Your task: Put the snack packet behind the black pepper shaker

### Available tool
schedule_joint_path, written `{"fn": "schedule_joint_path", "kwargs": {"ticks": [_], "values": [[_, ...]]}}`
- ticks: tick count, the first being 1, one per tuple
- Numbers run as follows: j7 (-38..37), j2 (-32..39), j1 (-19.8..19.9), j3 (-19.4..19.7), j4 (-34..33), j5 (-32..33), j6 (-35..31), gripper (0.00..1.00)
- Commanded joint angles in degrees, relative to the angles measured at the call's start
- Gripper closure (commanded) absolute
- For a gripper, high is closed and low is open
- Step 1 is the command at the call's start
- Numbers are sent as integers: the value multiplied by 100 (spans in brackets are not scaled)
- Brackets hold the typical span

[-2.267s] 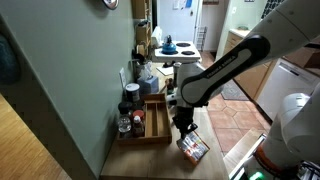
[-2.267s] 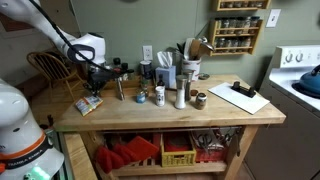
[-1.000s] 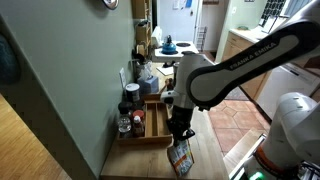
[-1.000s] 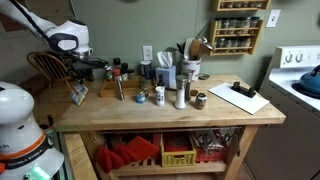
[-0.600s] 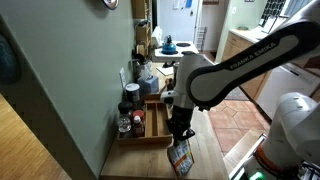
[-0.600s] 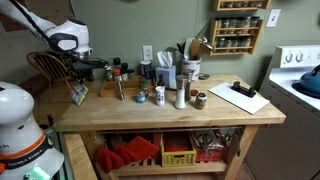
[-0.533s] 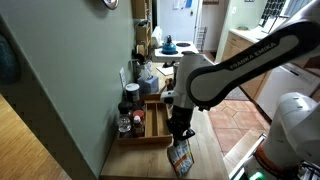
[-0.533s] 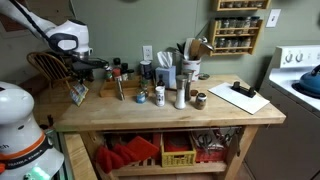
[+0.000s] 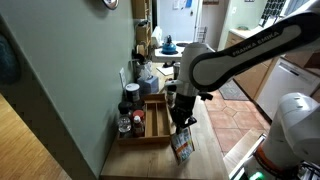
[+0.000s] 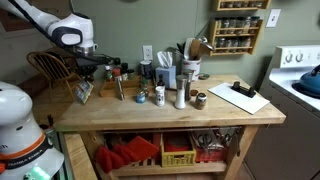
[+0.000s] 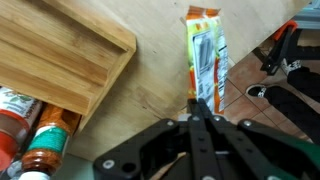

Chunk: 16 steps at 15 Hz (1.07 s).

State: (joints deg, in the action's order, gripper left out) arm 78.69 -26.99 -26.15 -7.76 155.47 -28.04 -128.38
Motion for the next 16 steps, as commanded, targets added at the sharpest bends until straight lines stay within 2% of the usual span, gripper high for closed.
{"fn": "schedule_joint_path", "kwargs": {"ticks": [1,5,9,11,14,16], "values": [[-7,-484,326,400,-187,382,744,100],[-12,-622,684,836,-763,486,1364,100],[-228,-429,1092,1282,-1614,258,1993,100],[-324,-237,1233,1591,-2057,-73,2415,100],[-737,214,1547,1768,-2580,-385,2601,100],[-993,514,1716,1817,-2775,-674,2465,100]]}}
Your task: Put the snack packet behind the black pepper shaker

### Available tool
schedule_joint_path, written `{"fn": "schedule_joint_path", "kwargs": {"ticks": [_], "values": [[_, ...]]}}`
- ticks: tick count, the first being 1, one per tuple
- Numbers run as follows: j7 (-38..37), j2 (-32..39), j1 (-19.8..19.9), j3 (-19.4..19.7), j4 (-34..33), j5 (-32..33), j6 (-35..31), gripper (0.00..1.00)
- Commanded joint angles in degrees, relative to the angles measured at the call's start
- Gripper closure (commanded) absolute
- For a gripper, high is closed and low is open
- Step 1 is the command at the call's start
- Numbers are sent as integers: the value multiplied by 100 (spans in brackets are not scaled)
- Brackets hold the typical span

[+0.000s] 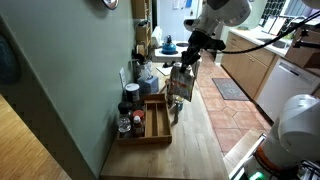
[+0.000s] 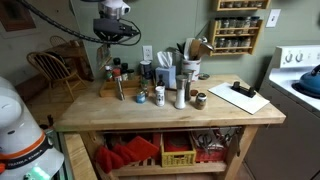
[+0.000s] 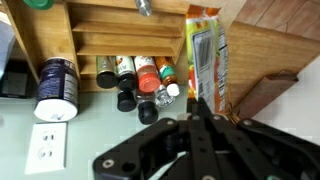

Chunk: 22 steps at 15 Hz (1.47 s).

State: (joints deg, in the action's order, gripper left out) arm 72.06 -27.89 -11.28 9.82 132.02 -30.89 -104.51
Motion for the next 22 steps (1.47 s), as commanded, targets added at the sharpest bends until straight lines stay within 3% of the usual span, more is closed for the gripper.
{"fn": "schedule_joint_path", "kwargs": {"ticks": [1,2,3,9,11,15,22], "values": [[-445,755,320,61,-483,-542,-28,100],[-556,827,414,31,-477,-710,-222,100],[-307,515,436,-84,-329,-469,-25,99],[-434,856,560,-98,-485,-661,-144,99],[-1185,1222,685,-234,-741,-622,-773,100],[-1832,2084,932,-171,-1441,-446,-1619,100],[-3354,3448,1575,-91,-2713,-123,-2349,100]]}}
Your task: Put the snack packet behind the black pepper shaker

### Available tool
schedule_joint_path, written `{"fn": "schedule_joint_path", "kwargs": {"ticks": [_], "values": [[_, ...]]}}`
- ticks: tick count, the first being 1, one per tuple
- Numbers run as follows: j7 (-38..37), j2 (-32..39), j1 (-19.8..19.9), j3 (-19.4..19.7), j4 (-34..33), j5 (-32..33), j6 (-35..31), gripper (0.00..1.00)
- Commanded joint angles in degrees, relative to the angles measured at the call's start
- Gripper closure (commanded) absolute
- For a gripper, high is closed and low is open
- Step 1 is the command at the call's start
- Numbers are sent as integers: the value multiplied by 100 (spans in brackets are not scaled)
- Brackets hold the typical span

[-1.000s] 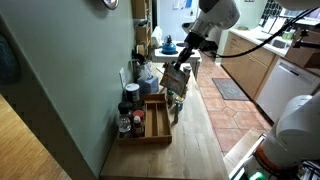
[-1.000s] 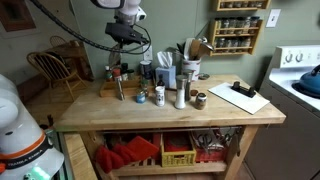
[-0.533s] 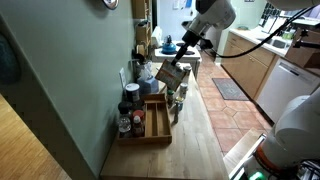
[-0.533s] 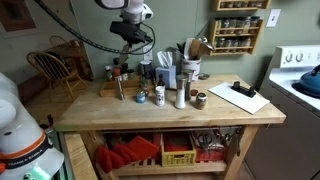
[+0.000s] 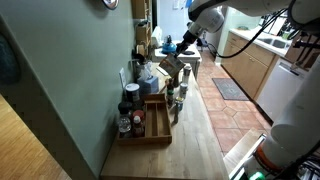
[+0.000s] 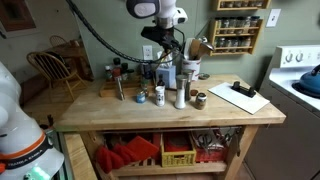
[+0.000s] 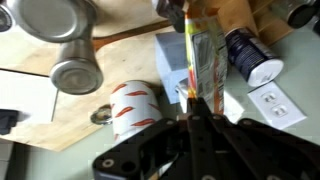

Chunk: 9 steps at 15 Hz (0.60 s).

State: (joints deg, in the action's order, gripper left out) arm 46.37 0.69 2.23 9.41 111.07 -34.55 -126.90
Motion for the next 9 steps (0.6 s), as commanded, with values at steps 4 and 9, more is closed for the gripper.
{"fn": "schedule_joint_path", "kwargs": {"ticks": [4,9], "values": [[-2284,1078,179,37,-1261,511,91,100],[-4352,1497,257,-228,-1827,1049,-75,100]]}}
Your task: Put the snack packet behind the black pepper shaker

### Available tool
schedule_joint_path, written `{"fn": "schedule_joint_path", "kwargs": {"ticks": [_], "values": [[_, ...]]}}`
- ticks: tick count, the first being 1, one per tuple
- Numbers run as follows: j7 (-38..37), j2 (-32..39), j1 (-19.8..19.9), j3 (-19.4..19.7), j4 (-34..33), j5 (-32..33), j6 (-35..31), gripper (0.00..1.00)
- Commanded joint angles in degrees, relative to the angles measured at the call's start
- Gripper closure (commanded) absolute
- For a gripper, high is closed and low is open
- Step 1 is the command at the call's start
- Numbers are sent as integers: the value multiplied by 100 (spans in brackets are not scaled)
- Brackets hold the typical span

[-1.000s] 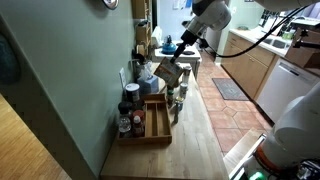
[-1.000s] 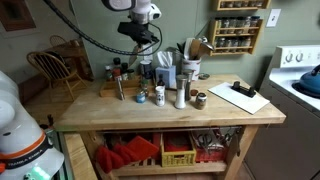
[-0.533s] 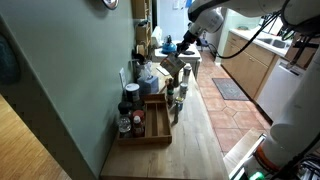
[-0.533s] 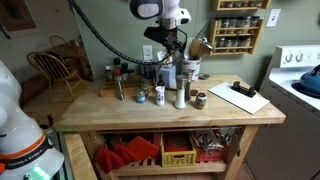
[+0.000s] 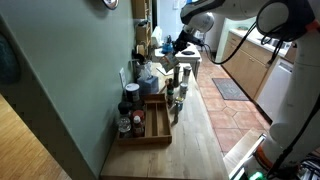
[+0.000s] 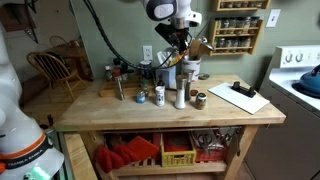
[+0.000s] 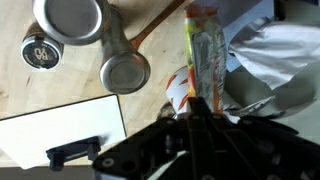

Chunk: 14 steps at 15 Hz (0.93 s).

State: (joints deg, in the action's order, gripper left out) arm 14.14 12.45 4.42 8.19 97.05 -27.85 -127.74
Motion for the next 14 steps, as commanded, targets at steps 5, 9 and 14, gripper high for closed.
{"fn": "schedule_joint_path", "kwargs": {"ticks": [5,9,14], "values": [[-3188,765,-145,-145,-903,934,-156,100],[-4807,1223,-416,-17,-1291,1492,-375,100],[-6412,1837,-749,236,-1725,2427,-679,100]]}}
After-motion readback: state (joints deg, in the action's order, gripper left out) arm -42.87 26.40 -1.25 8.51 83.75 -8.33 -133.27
